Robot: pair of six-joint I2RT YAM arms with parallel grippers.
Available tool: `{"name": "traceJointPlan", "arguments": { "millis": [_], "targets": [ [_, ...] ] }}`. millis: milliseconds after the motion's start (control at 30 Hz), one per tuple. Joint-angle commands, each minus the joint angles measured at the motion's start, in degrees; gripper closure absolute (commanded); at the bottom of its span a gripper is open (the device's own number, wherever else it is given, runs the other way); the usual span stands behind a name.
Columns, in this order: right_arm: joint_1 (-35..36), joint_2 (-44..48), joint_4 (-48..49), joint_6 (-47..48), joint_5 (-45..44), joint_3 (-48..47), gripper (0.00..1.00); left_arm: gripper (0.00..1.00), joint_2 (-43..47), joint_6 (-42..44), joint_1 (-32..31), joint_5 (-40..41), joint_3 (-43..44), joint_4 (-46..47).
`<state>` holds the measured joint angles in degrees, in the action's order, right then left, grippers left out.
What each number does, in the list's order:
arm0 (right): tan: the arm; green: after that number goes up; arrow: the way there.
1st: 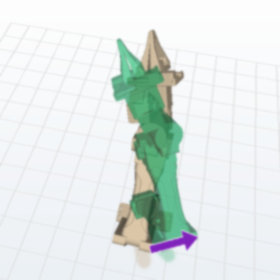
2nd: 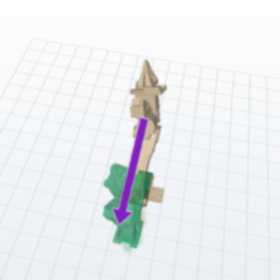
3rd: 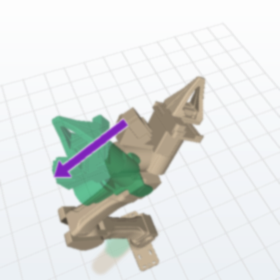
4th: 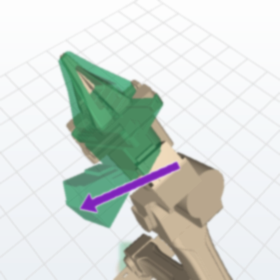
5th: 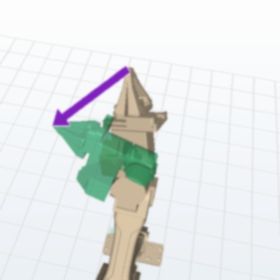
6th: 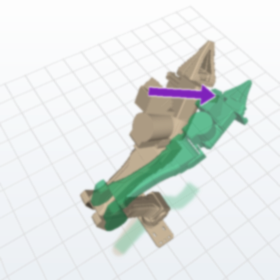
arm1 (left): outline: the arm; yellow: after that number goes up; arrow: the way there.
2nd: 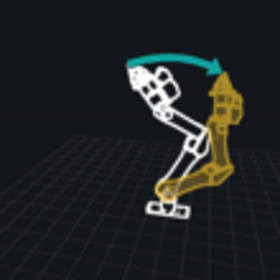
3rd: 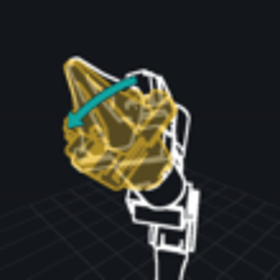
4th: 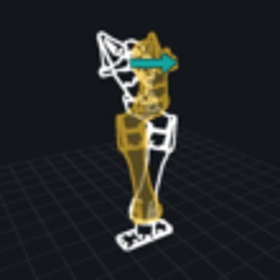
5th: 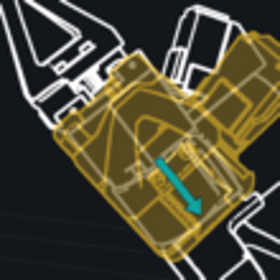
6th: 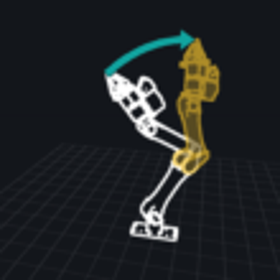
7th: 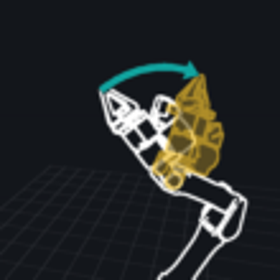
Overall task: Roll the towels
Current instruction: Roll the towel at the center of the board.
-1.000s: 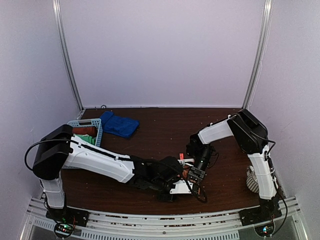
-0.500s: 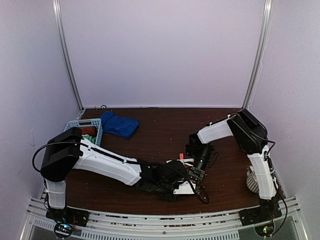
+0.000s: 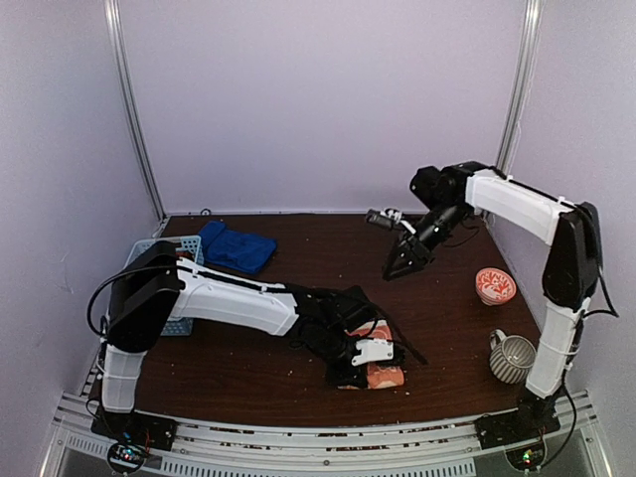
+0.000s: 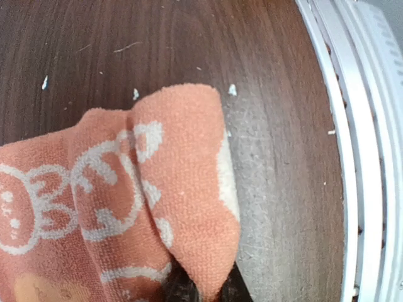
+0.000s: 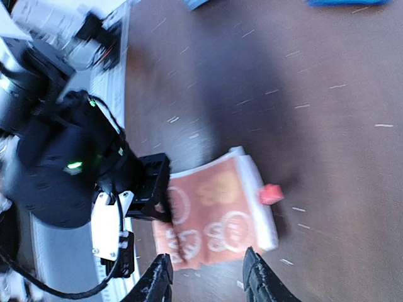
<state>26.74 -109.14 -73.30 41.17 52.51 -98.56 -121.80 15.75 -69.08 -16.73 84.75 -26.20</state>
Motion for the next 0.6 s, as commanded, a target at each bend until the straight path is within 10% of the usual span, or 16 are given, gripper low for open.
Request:
{"name": "traceJointPlan", "arguments": {
  "millis": [0, 233, 567],
  "targets": [
    [-2.9, 11.9, 9.3, -10.0, -7.1, -1.8, 0.61, 0.96, -7.1, -7.7, 6.5, -20.3, 6.3, -7.8],
    [3.2, 32.7, 17.9, -3.6, 1.4, 10.0, 0.58, 0.96, -17.8, -16.1, 12.1, -41.1, 14.8, -10.6],
    [29.2, 35.0, 21.1, 5.3, -34.0, 35.2, 0.70, 0.96, -21.8, -17.6, 13.1, -42.3, 16.7, -13.4]
  ]
}}
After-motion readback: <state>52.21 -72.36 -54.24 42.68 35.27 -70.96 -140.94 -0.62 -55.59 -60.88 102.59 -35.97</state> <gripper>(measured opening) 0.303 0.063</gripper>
